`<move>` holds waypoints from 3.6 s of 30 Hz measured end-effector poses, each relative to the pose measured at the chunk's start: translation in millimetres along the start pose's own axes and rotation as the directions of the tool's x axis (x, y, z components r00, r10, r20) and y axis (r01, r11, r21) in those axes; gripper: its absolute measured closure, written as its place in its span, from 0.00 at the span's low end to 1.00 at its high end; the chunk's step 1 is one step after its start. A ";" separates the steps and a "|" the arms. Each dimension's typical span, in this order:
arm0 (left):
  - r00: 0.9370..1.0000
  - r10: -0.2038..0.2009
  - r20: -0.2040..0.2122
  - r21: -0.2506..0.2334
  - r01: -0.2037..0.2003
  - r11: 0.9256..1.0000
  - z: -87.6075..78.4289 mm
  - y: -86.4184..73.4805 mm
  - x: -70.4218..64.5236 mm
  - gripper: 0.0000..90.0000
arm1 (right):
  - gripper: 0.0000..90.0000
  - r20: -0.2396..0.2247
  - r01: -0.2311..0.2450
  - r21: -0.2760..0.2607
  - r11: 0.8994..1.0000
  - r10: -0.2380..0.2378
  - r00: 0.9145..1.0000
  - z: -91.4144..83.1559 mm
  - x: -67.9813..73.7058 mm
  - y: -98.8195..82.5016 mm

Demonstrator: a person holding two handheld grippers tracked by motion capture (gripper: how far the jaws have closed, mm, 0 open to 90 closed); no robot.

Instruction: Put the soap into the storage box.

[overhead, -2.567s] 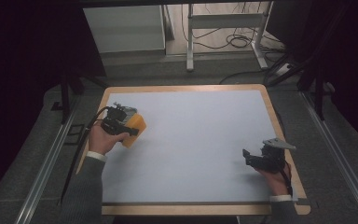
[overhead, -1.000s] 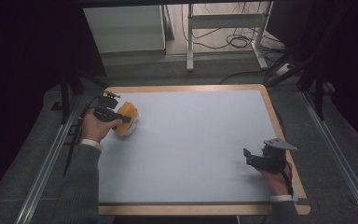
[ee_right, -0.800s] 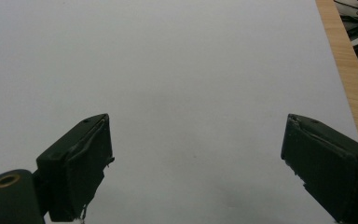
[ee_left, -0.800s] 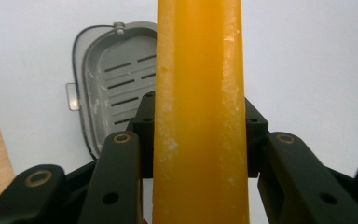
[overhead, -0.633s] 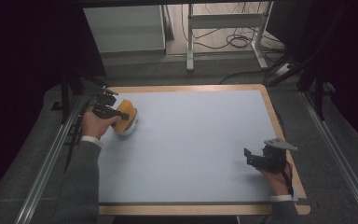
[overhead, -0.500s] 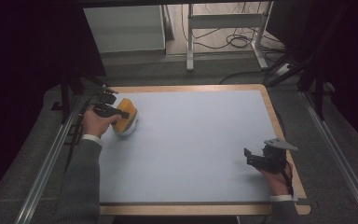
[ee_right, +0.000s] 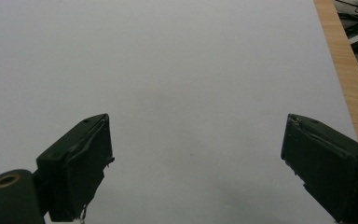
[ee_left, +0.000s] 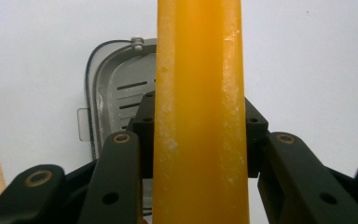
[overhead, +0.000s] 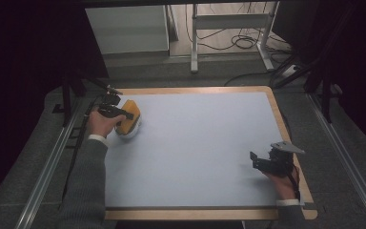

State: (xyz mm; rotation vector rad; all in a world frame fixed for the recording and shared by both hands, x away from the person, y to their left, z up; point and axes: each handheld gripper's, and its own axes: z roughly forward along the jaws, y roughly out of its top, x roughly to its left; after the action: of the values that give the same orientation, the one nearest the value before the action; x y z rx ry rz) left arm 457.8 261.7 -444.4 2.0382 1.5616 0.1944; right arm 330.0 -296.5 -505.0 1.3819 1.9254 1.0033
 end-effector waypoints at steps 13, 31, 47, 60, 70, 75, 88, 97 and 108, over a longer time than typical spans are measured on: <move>0.999 -0.034 -0.023 -0.004 0.034 0.999 7.6 2.8 8.7 0.68 | 0.09 0.004 0.004 0.005 1.000 -0.004 1.000 0.6 0.0 -0.4; 0.996 -0.077 -0.046 -0.006 0.077 0.997 17.5 -3.3 16.9 0.68 | 0.09 0.007 0.001 0.008 1.000 -0.001 1.000 0.9 -0.7 -0.7; 0.995 -0.097 -0.034 -0.050 0.095 0.994 18.4 -5.9 19.3 0.61 | 0.09 0.008 0.003 0.009 1.000 -0.003 1.000 1.8 -0.4 -1.1; 0.992 -0.073 -0.107 -0.121 0.060 0.991 -1.9 -4.4 18.6 0.38 | 0.09 0.005 0.004 0.009 1.000 -0.004 1.000 1.5 0.4 -0.9; 0.998 -0.024 -0.061 -0.167 0.014 0.986 -19.3 -5.3 8.2 0.37 | 0.09 0.004 0.010 0.010 1.000 -0.010 1.000 1.7 1.2 -0.8; 0.999 0.002 -0.036 -0.166 -0.008 0.986 -21.4 -7.7 0.5 0.37 | 0.09 0.004 0.010 0.009 1.000 -0.010 1.000 1.4 1.2 -0.7; 0.997 0.073 0.006 -0.179 -0.071 0.981 -18.4 -19.2 -16.9 0.37 | 0.09 0.012 0.003 0.008 1.000 -0.003 1.000 -1.6 -0.9 -2.6; 0.991 0.124 0.043 -0.191 -0.114 0.975 -17.9 -34.7 -27.8 0.36 | 0.09 0.017 -0.002 0.005 1.000 0.002 1.000 -5.0 -1.0 -4.7; 0.985 0.152 0.084 -0.210 -0.131 0.969 -16.4 -67.1 -35.6 0.36 | 0.09 0.020 -0.002 0.004 1.000 0.002 1.000 -7.0 -1.5 -5.3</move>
State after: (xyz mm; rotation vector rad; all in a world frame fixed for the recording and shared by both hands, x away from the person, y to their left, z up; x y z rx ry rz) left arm 383.0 245.4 -457.3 1.9669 1.2814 0.2904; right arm 322.1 -300.6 -505.5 1.3917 1.9122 0.9834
